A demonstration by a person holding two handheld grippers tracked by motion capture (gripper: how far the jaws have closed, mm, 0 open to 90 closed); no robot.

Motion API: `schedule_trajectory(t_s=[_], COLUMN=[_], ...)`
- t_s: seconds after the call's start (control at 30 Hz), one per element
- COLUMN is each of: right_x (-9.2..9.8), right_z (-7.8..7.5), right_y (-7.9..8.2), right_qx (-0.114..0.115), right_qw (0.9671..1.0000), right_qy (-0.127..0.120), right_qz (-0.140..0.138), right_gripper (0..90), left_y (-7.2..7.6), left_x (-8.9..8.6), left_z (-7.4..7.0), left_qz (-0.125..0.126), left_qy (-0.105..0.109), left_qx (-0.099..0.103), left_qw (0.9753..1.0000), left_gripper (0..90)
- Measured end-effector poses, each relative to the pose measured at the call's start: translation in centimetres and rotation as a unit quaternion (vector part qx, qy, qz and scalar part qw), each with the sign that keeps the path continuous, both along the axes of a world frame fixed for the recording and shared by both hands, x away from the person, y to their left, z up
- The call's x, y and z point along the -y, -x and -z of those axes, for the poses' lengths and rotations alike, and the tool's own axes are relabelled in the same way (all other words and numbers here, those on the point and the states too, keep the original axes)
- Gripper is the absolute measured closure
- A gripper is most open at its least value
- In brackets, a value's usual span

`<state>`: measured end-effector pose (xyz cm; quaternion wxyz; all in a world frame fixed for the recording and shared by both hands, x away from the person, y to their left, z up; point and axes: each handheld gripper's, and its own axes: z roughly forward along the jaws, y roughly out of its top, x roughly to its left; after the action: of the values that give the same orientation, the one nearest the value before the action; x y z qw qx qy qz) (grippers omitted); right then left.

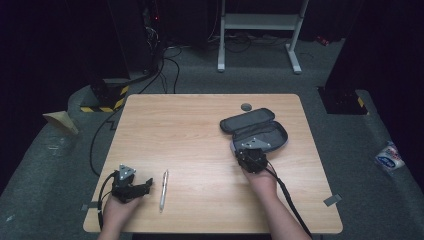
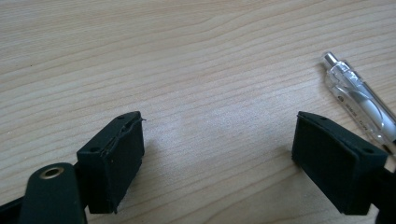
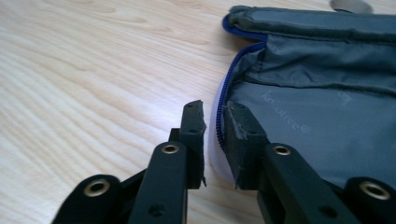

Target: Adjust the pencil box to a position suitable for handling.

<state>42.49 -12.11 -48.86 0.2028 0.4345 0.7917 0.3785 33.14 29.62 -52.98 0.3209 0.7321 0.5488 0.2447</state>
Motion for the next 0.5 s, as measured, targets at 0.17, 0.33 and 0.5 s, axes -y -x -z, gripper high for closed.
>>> schedule_trajectory(t_s=[0.17,0.33,0.5], right_x=[-1.5,-2.6,-3.9], right_z=[0.2,0.5,0.8], right_y=[1.5,2.4,3.4], right_qx=[0.01,0.016,0.022], right_qw=[0.9997,0.9993,0.9989], right_qy=[-0.005,-0.007,-0.012], right_qz=[-0.02,-0.032,-0.041], right_gripper=[78.7,78.4,77.5], left_y=[0.0,0.0,0.0], left_x=[0.0,0.0,0.0], left_z=[0.0,0.0,0.0], left_qz=[0.0,0.0,0.0], left_qy=[0.0,0.0,0.0], left_qx=[0.0,0.0,0.0], left_qw=[1.0,1.0,1.0], left_gripper=[17.1,17.1,17.1])
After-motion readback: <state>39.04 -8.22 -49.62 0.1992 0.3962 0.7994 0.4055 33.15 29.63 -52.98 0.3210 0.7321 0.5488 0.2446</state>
